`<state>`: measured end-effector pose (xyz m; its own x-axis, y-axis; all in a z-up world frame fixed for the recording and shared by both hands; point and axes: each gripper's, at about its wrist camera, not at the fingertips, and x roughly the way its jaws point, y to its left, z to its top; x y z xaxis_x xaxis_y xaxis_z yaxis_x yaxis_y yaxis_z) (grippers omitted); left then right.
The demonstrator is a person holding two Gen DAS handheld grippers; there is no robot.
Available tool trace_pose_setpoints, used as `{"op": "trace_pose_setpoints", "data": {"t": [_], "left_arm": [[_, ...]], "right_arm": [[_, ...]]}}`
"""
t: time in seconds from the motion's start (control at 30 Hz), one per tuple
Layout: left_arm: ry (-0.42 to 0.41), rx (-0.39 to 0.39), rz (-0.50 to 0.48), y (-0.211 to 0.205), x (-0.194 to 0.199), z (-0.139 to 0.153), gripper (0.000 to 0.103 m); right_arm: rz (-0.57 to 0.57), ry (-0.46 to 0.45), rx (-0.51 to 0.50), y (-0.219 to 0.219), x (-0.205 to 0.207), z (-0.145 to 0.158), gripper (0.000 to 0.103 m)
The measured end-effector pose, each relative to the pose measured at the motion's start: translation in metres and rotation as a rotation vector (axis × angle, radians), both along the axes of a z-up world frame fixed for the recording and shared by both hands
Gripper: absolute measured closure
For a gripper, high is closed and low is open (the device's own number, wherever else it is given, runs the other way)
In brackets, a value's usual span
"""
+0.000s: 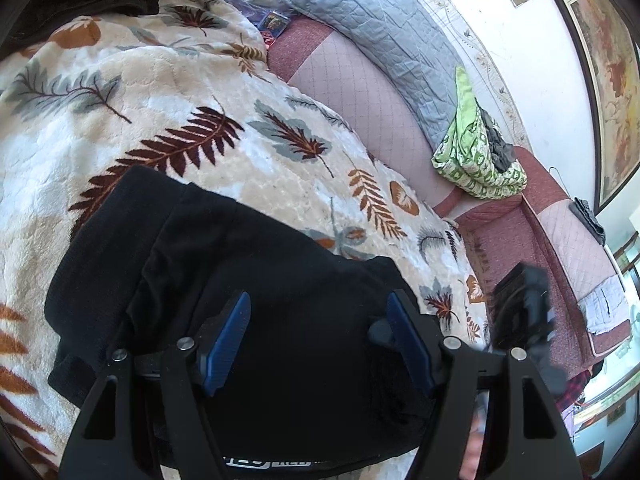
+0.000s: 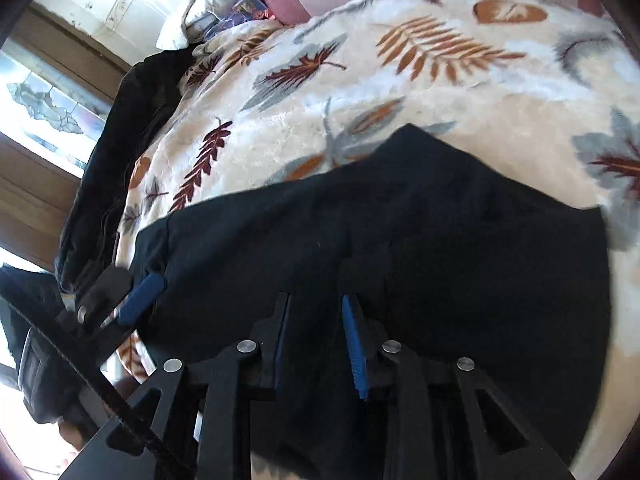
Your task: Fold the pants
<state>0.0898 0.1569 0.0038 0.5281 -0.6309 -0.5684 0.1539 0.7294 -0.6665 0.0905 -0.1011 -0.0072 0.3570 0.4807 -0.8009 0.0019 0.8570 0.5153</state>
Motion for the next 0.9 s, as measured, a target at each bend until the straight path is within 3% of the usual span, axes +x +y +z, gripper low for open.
{"op": "trace_pose_setpoints", "data": {"t": [0.1, 0.13, 0.23, 0.47, 0.67, 0.8, 0.9], "left_arm": [[0.001, -0.003, -0.006, 0.002, 0.000, 0.000, 0.033], [0.001, -0.006, -0.008, 0.001, 0.000, 0.000, 0.033], [0.001, -0.011, -0.021, -0.003, 0.000, 0.000, 0.030], [-0.015, 0.048, -0.046, -0.016, -0.007, -0.001, 0.030], [-0.033, 0.102, -0.055, -0.034, -0.022, 0.009, 0.030], [-0.133, 0.109, -0.190, -0.080, -0.048, 0.046, 0.030], [-0.152, 0.140, -0.328, -0.129, -0.060, 0.052, 0.030]], "right_arm": [[-0.003, -0.045, 0.103, -0.010, -0.004, 0.022, 0.067], [-0.006, -0.067, 0.110, -0.015, -0.010, 0.030, 0.060], [-0.023, -0.112, 0.101, -0.035, -0.037, 0.046, 0.057], [-0.021, 0.007, 0.043, -0.060, -0.113, 0.001, 0.058], [-0.077, -0.034, 0.104, -0.096, -0.144, 0.007, 0.059], [-0.128, -0.137, 0.095, -0.121, -0.134, 0.033, 0.049], [-0.179, -0.187, 0.111, -0.138, -0.107, 0.036, 0.048]]}}
